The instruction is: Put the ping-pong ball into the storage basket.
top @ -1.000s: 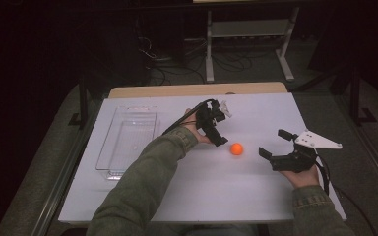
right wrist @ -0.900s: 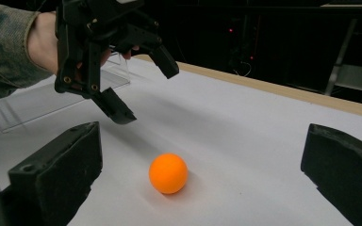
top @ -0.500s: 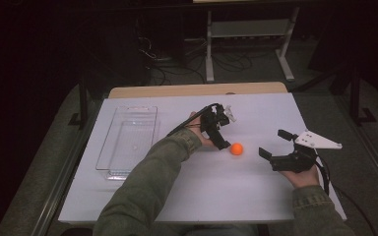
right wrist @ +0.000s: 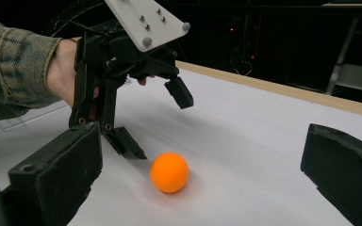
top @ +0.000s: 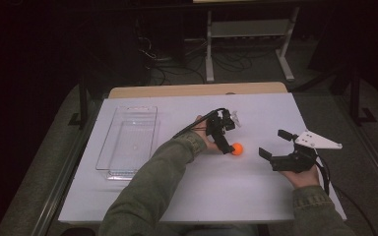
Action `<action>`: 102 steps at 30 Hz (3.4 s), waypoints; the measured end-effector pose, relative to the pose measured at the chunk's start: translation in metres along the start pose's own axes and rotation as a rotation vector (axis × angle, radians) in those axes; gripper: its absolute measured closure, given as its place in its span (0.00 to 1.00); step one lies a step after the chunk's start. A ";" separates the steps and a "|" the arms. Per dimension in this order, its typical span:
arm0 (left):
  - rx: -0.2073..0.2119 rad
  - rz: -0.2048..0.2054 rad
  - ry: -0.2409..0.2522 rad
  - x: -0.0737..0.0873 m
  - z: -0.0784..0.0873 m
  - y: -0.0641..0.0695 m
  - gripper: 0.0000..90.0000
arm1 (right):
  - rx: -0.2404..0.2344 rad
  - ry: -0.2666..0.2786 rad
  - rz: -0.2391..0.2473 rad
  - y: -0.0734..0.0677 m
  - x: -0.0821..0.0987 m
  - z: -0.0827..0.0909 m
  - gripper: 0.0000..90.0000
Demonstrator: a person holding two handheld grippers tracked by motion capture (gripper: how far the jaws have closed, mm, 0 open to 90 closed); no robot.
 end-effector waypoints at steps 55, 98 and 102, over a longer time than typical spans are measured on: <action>0.083 -0.056 -0.118 -0.017 -0.030 0.016 0.33 | -0.007 0.001 0.004 0.001 0.000 0.003 0.03; 0.082 -0.094 -0.111 -0.021 -0.013 0.023 0.56 | 0.027 0.017 -0.015 0.004 -0.001 0.005 0.00; 0.078 -0.106 -0.109 -0.022 -0.007 0.027 0.56 | 0.028 0.018 -0.021 0.004 -0.001 0.005 0.00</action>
Point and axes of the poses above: each handheld gripper's, and its own axes: z roughly backward along the jaws, x roughly out of its underside, y roughly to its right, the point moved 4 cm from there along -z, roughly forward along the jaws, and after that the axes turned 14 degrees about x, right-handed, at the moved point
